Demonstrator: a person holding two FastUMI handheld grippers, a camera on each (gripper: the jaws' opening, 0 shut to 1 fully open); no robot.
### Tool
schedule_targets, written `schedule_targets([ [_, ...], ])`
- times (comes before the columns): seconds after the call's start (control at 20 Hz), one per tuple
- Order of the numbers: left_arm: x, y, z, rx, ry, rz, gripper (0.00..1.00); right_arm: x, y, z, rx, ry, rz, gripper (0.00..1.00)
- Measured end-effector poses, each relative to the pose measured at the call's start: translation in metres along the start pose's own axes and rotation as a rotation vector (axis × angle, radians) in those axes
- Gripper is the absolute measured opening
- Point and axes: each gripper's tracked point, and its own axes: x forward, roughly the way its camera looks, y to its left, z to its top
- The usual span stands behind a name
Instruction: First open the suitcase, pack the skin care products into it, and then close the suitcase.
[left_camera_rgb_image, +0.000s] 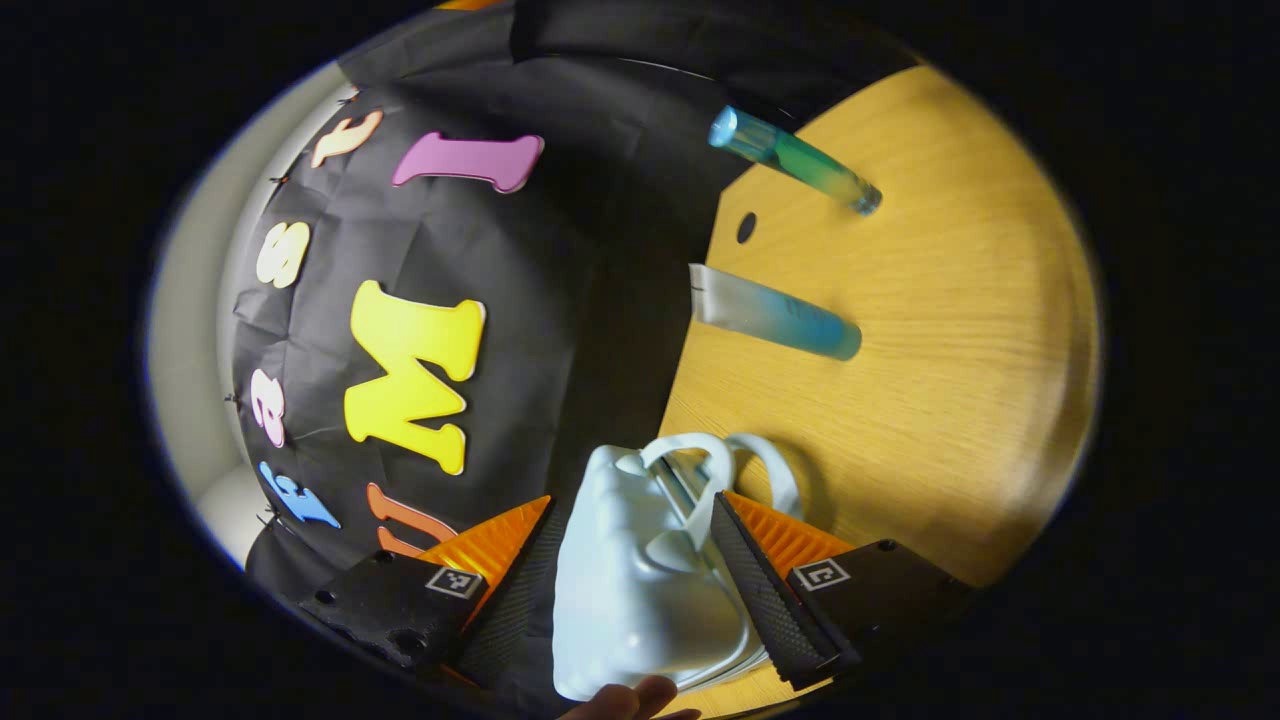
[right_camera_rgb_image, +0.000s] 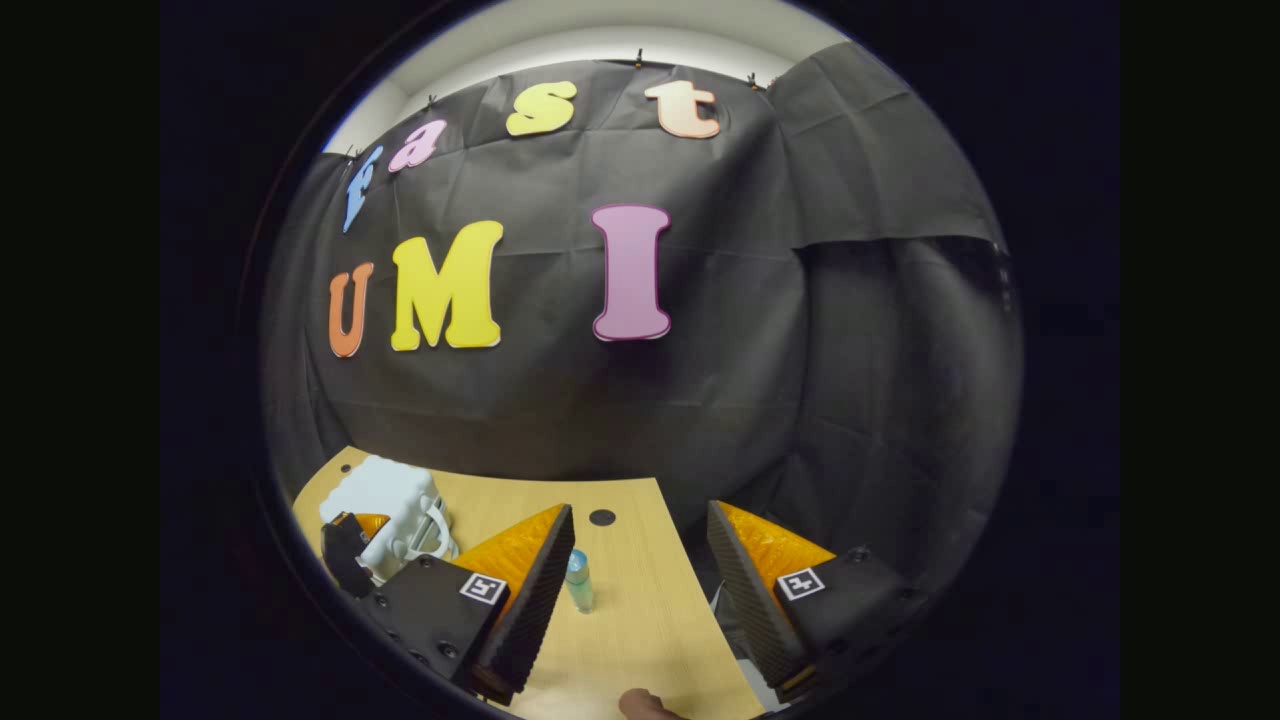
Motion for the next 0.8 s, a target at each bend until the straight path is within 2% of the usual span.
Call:
schedule_targets([
  [0.15, 0.017, -0.009, 0.002, 0.105, 0.033, 0.006, 0.95, 0.005, -0.012, -0.007, 0.003, 0.012, 0.014, 0.79],
  [0.2, 0.022, -0.009, 0.004, 0.155, 0.038, 0.016, 0.93, 0.006, -0.016, -0.008, 0.002, 0.014, 0.015, 0.8],
  [0.25, 0.025, -0.014, 0.001, 0.203, 0.057, -0.005, 0.88, 0.008, -0.02, -0.011, 0.0, 0.017, 0.016, 0.8],
  [0.3, 0.028, -0.016, -0.001, 0.236, 0.069, -0.021, 0.75, 0.009, -0.023, -0.013, -0.003, 0.021, 0.012, 0.8],
  [0.35, 0.03, -0.018, -0.005, 0.255, 0.077, -0.031, 0.7, 0.008, -0.026, -0.014, -0.005, 0.023, 0.007, 0.8],
  [0.4, 0.032, -0.02, -0.005, 0.269, 0.083, -0.037, 0.57, 0.007, -0.029, -0.013, -0.004, 0.024, -0.001, 0.79],
  [0.45, 0.031, -0.021, -0.006, 0.275, 0.088, -0.047, 0.53, 0.006, -0.031, -0.013, 0.0, 0.024, -0.006, 0.79],
  [0.5, 0.032, -0.023, -0.007, 0.281, 0.089, -0.055, 0.38, 0.003, -0.031, -0.012, 0.006, 0.026, -0.008, 0.79],
  [0.55, 0.034, -0.022, -0.008, 0.286, 0.09, -0.06, 0.32, 0.001, -0.028, -0.012, 0.009, 0.026, -0.009, 0.79],
  [0.6, 0.035, -0.022, -0.009, 0.284, 0.088, -0.056, 0.2, 0.0, -0.025, -0.012, 0.004, 0.027, -0.013, 0.79],
  [0.7, 0.032, -0.024, -0.007, 0.27, 0.082, -0.065, 0.11, -0.006, -0.021, -0.01, -0.008, 0.026, -0.028, 0.8],
  [0.8, 0.03, -0.018, -0.009, 0.229, 0.079, -0.064, 0.06, -0.012, -0.017, -0.005, -0.012, 0.015, -0.049, 0.8],
])
